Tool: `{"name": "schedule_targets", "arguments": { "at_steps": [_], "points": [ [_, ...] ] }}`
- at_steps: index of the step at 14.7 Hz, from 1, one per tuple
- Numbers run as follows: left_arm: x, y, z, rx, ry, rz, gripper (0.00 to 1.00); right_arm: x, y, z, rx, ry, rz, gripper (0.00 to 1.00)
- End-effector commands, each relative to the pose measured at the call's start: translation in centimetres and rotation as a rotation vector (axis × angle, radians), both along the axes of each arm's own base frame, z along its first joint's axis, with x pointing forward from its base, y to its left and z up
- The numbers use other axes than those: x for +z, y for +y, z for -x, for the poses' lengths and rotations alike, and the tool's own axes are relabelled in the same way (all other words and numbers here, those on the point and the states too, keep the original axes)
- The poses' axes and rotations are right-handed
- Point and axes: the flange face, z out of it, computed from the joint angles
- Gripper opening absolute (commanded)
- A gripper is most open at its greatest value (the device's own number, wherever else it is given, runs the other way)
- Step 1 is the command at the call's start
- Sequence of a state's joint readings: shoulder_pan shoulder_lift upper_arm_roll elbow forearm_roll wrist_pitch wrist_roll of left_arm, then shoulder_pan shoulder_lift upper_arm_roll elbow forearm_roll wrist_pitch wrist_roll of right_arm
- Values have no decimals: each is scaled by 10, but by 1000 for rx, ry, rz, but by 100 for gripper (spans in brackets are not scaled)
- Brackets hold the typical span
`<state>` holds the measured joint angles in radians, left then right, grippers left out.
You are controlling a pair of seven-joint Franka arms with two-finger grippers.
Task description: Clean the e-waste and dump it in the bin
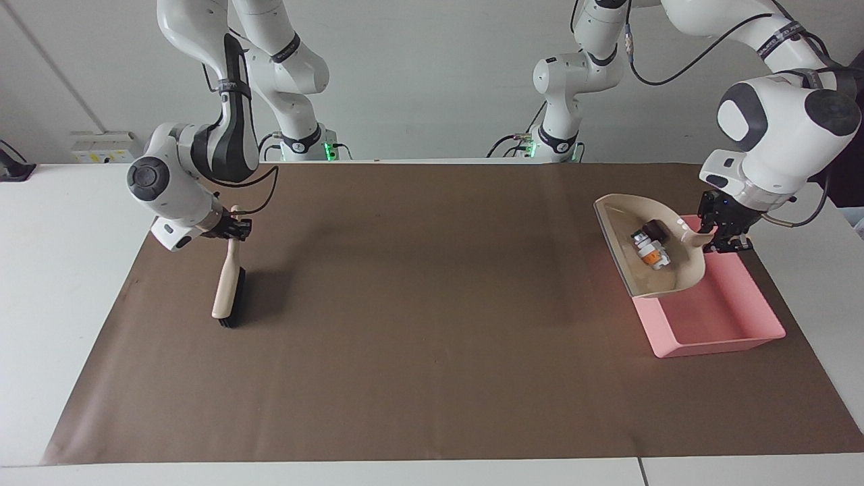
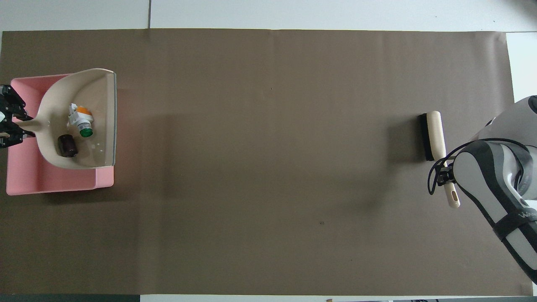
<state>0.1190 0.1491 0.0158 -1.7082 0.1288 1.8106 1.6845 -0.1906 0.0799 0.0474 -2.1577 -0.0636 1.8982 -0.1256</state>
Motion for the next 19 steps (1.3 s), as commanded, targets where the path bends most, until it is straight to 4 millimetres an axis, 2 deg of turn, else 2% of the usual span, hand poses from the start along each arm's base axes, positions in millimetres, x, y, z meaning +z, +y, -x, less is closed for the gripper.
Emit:
{"name": "schedule_targets", "arguments": {
  "at_steps": [1,2,3,4,8,9,10,11,13,15,16,18,19],
  "points": [
    [9,32,-11,-32,-22,-61,0,4,-2,2,30,-5,2,5],
    [8,46,-12,-23,-30,-76,0,2,-1,5,40,0,0,8],
    [8,50,-14,-26,-47,-90,0,1,0,6,68,4,-8,13],
    [5,67,-14,-10,-57,-109,0,0,0,7,84,7,-13,17],
    [-1,77,-20,-46,-63,-201,0,0,0,8,88,7,-10,26],
    [-2,75,-22,-59,-57,-237,0,0,0,7,87,4,-9,32],
    [-3,74,-23,-69,-48,-279,0,0,0,7,88,4,-8,59],
    [-1,77,-23,-69,-46,-330,0,0,-1,7,87,4,-9,98],
    [1,81,-24,-48,-54,-421,0,7,0,2,79,-13,-2,100],
    [2,85,-23,-57,-49,-485,0,26,4,-8,83,-57,8,100],
    [2,85,-23,-64,-45,-509,0,37,10,-15,83,-82,16,100],
    [0,84,-24,-50,-48,-564,0,64,37,-29,78,-148,39,100],
    [-1,76,-25,-61,-47,-594,0,77,47,-35,83,-178,44,100]
  ]
}}
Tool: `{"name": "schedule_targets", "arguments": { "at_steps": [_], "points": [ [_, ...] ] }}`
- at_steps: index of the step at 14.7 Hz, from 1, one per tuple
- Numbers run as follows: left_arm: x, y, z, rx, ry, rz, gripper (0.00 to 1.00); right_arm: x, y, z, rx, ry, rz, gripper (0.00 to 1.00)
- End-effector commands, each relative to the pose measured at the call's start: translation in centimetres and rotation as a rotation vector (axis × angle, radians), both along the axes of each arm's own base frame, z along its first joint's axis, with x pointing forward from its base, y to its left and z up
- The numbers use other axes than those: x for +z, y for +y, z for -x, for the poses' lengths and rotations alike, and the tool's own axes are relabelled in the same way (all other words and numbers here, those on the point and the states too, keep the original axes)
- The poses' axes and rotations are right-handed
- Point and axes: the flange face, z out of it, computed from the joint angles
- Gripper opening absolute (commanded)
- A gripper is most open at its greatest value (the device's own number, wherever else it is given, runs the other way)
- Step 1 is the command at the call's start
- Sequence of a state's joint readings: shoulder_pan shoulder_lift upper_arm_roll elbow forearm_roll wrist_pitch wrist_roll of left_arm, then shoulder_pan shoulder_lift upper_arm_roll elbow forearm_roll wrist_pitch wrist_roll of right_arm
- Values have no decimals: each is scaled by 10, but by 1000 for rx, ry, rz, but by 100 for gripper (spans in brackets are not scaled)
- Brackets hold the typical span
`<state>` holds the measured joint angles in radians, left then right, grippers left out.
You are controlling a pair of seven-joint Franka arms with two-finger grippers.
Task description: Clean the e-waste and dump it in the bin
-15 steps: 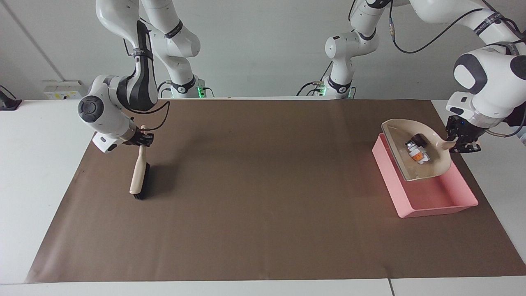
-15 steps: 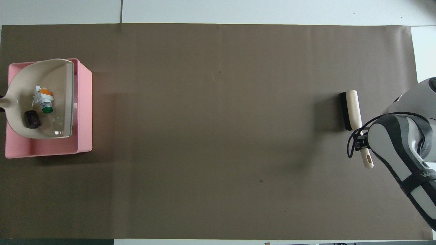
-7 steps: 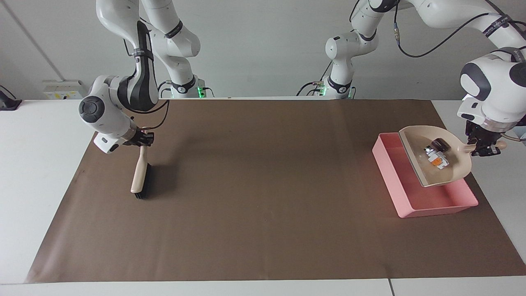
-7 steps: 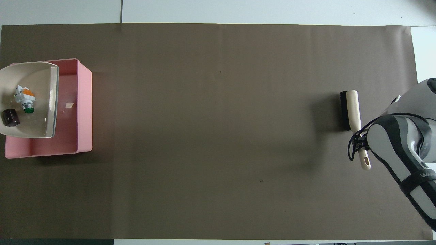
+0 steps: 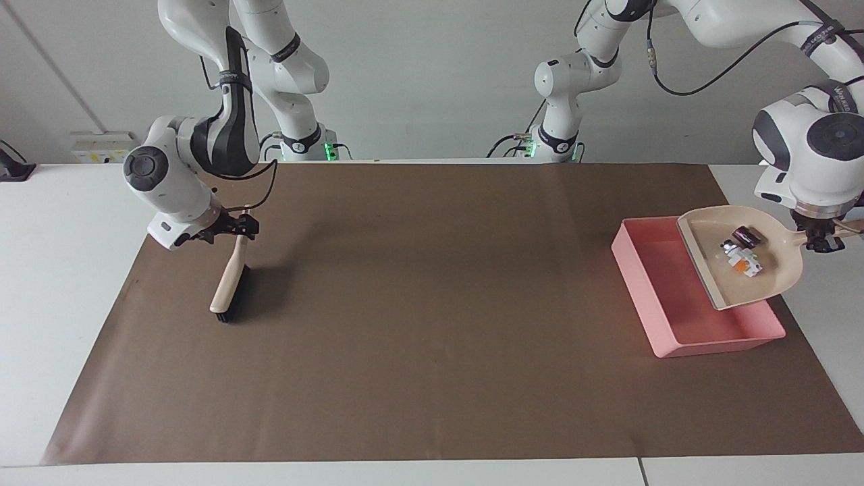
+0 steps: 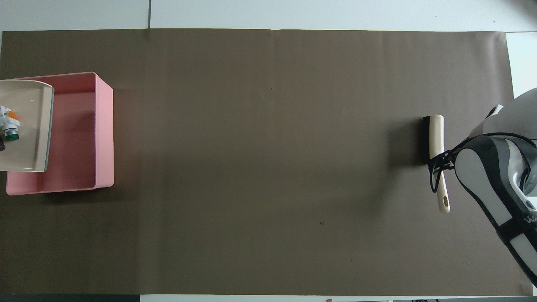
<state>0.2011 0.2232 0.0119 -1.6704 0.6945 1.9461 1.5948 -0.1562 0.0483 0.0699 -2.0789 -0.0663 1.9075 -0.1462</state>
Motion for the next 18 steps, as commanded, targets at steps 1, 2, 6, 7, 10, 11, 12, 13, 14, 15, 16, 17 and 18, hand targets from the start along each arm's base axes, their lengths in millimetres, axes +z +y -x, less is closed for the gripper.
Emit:
{"name": "schedule_targets", "arguments": {
  "at_steps": [1,2,6,7,10,11,12,13,14,15,16,17,18],
  "points": [
    [-2,-15,-6,-8,-10,-87,0,43,18,-13,7,-96,33,100],
    [-3,-25,-8,-23,-7,-122,0,57,15,-16,-4,-125,33,100],
    [-7,-60,-9,-64,23,-277,0,135,10,-33,-20,-326,41,100],
    [-10,-68,-6,-59,23,-318,0,154,14,-33,-20,-352,42,100],
    [-18,-89,1,-72,20,-432,0,205,14,-30,-131,-327,50,100],
    [-17,-91,3,-78,20,-457,0,220,14,-27,-174,-306,56,100],
    [-16,-92,3,-82,20,-476,0,231,12,-22,-201,-281,58,100],
    [-12,-91,2,-84,20,-494,0,239,9,-16,-246,-247,54,100],
    [-9,-90,2,-83,26,-500,0,248,5,-12,-302,-227,65,100],
    [-5,-90,2,-82,30,-507,0,249,3,-10,-312,-215,70,100],
    [0,-90,4,-75,36,-517,0,248,4,-9,-312,-211,70,100],
    [5,-101,5,-85,35,-546,0,248,5,-7,-316,-207,68,100],
    [7,-112,6,-85,39,-585,0,247,9,-7,-308,-205,66,100]
  ]
}}
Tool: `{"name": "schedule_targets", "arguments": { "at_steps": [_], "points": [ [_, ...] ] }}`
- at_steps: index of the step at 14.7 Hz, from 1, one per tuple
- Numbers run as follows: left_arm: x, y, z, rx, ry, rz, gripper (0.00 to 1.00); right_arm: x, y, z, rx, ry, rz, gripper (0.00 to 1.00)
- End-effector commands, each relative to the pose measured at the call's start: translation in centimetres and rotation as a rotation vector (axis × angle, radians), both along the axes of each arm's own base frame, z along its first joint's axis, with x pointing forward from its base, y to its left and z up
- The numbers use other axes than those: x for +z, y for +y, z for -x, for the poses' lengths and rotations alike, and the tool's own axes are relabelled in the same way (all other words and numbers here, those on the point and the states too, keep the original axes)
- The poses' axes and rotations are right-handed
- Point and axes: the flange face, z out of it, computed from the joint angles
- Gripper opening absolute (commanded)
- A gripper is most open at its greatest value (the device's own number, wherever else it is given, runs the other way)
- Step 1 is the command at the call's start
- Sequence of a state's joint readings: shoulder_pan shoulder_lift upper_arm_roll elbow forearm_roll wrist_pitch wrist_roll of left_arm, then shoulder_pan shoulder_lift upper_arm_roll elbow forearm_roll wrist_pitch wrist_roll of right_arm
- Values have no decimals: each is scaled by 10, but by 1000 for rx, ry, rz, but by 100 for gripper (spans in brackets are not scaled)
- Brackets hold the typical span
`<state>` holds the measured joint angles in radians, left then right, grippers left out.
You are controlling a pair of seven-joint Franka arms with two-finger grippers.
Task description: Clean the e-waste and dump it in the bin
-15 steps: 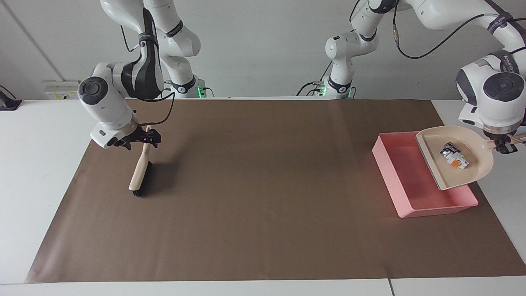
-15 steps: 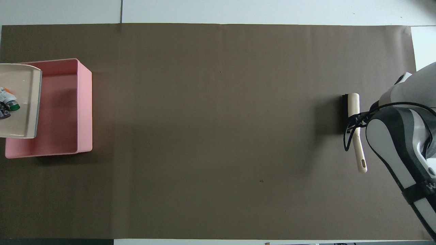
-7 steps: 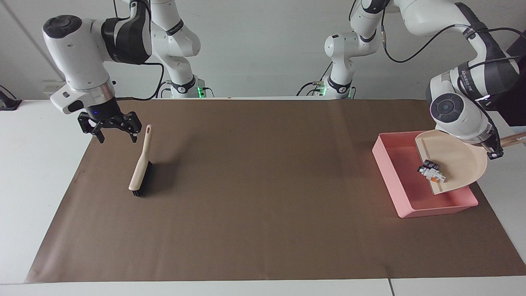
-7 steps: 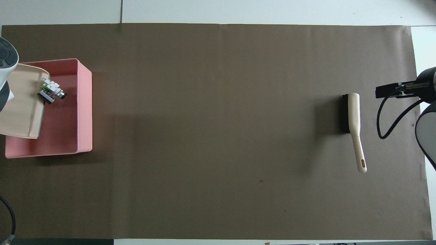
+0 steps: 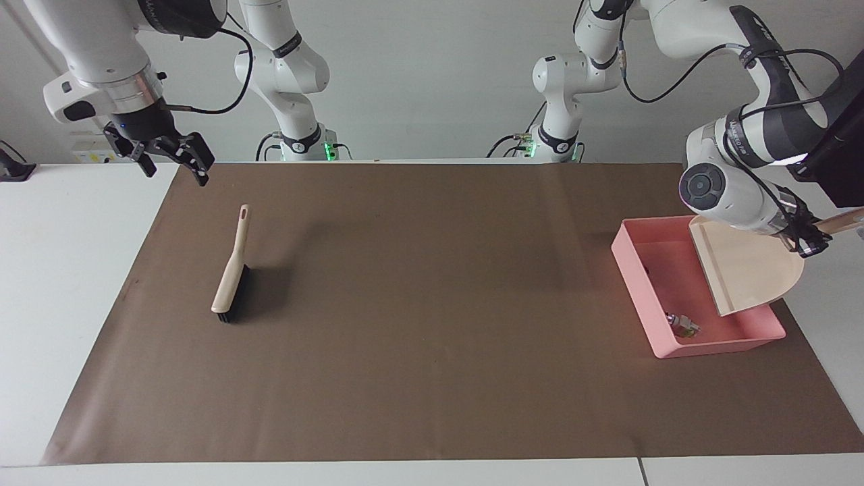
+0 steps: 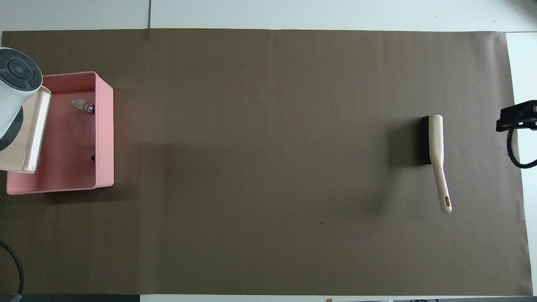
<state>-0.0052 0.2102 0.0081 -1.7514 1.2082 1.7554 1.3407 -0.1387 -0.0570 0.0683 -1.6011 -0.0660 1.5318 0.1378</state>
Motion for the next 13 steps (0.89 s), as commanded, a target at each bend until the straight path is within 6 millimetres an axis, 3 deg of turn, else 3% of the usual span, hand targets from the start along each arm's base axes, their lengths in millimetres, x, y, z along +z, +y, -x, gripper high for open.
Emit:
{"name": "schedule_targets", "arguments": {
  "at_steps": [1,2,5,7,11,13],
  "points": [
    [16,-25,11,9,5,-110,0,-3,9,-4,-12,15,-1,100],
    [19,-38,12,7,-7,-148,0,-3,18,-4,2,16,-4,100],
    [22,-51,15,18,-48,-216,0,-4,12,-5,-7,13,-6,100],
    [21,-51,15,8,-44,-243,0,-5,3,-4,-20,19,-7,100],
    [28,-50,13,2,-36,-263,0,-6,5,-3,-9,21,-7,100],
    [47,-53,13,-8,-18,-244,0,-2,13,-4,2,14,-34,100]
  ]
}}
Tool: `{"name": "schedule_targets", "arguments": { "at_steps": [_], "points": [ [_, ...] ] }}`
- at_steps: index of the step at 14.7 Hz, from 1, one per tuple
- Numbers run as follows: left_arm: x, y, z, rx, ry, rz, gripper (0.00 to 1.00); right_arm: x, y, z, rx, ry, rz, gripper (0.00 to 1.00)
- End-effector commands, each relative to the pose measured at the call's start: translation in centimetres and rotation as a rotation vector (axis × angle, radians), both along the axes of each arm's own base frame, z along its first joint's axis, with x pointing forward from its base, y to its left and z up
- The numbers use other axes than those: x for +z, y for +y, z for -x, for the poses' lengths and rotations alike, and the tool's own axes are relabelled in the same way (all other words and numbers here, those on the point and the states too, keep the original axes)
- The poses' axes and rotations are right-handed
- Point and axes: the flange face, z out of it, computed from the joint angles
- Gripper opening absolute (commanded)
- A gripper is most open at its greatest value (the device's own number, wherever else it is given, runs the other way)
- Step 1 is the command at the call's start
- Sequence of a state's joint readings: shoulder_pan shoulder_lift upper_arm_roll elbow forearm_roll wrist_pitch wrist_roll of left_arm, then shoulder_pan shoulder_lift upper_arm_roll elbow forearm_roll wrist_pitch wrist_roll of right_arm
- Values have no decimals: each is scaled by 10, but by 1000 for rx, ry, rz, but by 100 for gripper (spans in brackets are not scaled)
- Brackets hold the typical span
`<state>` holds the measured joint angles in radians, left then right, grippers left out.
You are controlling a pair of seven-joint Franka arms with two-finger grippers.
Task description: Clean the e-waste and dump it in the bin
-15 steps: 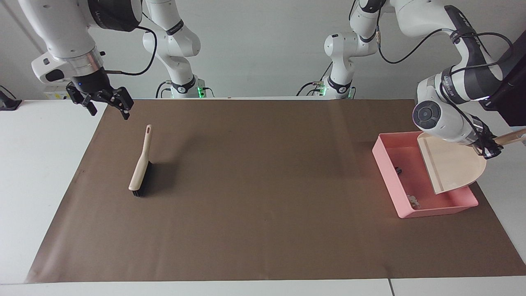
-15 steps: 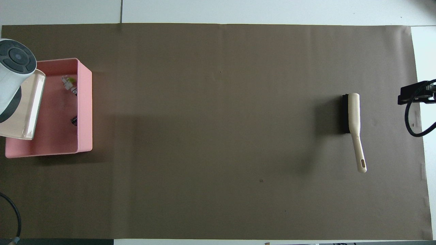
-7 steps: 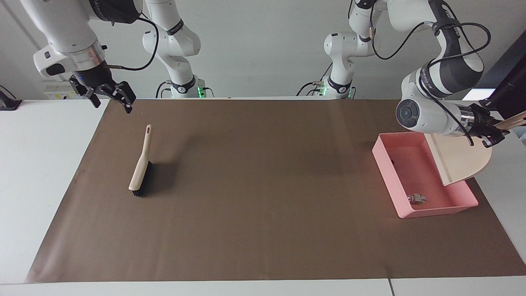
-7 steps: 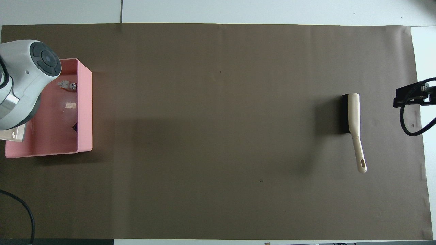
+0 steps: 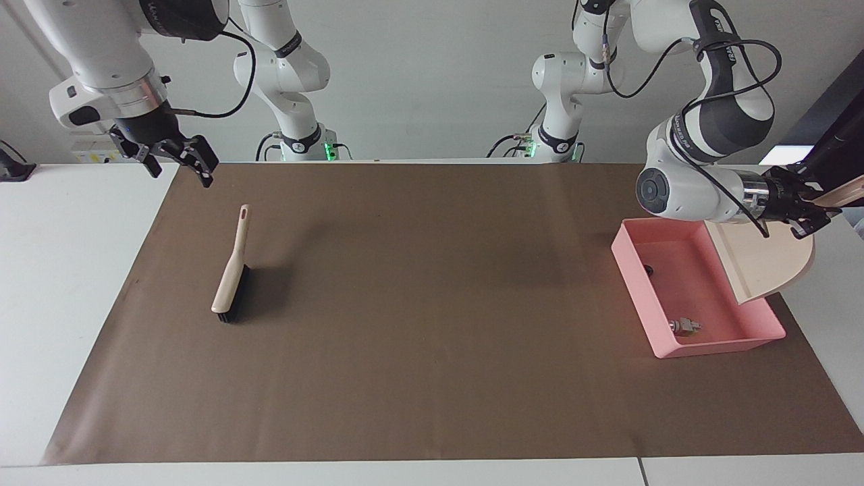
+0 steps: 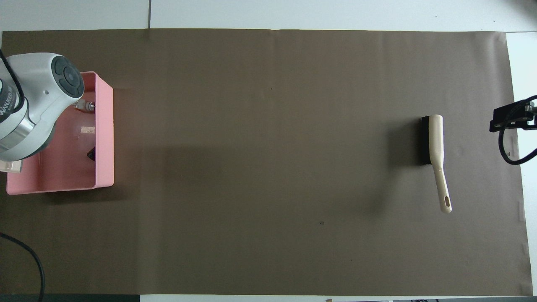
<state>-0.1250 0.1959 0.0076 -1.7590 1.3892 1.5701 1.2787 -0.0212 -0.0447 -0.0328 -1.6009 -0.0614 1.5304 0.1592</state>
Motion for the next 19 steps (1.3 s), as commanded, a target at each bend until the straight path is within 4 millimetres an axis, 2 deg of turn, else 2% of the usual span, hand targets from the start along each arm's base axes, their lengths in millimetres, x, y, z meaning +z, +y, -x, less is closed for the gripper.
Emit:
{"name": "schedule_targets", "arguments": {
  "at_steps": [1,3,4,7,10,11,12,13,17,19],
  "points": [
    [31,-2,9,-8,41,17,0,6,7,-1,8,2,-37,100],
    [44,-7,15,1,27,141,0,7,7,1,10,11,-40,100],
    [43,-10,17,12,25,207,0,10,8,2,10,11,-41,100],
    [32,-28,23,29,36,402,0,11,12,0,23,0,-45,100],
    [22,-48,32,51,64,703,0,12,12,1,32,2,-46,100],
    [16,-55,34,62,72,755,0,13,12,1,32,-1,-44,100],
    [9,-73,37,57,87,792,0,12,14,1,35,1,-44,100],
    [-3,-102,42,29,121,818,0,12,14,2,35,5,-44,100],
    [-44,-173,59,29,109,895,0,10,14,2,35,7,-44,100],
    [-75,-207,74,-9,95,909,0,11,14,2,37,2,-43,100]
  ]
}}
